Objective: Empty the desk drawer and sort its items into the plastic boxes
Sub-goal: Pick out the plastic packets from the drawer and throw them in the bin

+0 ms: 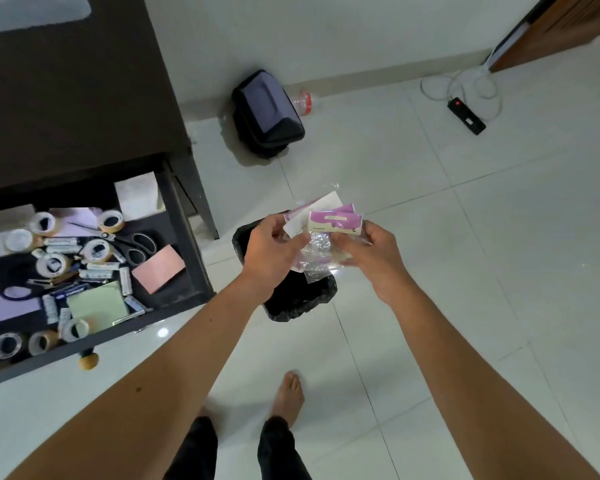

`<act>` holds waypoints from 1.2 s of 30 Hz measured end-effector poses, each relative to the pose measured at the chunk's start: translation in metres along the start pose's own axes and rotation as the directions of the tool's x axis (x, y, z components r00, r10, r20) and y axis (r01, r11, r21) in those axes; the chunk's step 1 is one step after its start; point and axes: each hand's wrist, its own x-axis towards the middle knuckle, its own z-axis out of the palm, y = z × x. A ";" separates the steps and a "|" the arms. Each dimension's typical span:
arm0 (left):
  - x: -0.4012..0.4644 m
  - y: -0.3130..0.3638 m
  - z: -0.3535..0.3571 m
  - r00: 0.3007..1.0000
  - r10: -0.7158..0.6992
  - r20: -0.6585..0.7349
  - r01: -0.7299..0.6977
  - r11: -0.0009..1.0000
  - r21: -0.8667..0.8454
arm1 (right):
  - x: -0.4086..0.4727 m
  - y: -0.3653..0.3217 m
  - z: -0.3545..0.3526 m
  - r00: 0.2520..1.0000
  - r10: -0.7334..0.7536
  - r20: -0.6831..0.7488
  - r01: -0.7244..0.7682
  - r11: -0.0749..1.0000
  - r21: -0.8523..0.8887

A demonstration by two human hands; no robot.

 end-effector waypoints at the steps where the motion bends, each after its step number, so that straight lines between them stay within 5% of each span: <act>1: 0.004 -0.011 0.005 1.000 -0.016 -0.017 0.016 1.000 0.019 | 0.006 0.012 -0.001 1.000 0.017 -0.003 -0.017 1.000 -0.019; 13: 0.040 -0.123 0.003 0.960 -0.201 -0.192 0.215 0.975 0.052 | 0.066 0.123 0.036 0.988 0.154 0.020 -0.149 0.976 -0.161; 22: 0.064 -0.141 -0.010 0.954 -0.251 -0.162 0.270 0.956 0.111 | 0.090 0.136 0.057 0.989 0.139 0.044 -0.118 0.943 -0.312; 36: 0.050 -0.126 -0.012 0.972 -0.205 -0.113 0.213 0.975 0.064 | 0.066 0.118 0.047 0.994 0.110 -0.004 -0.107 0.952 -0.287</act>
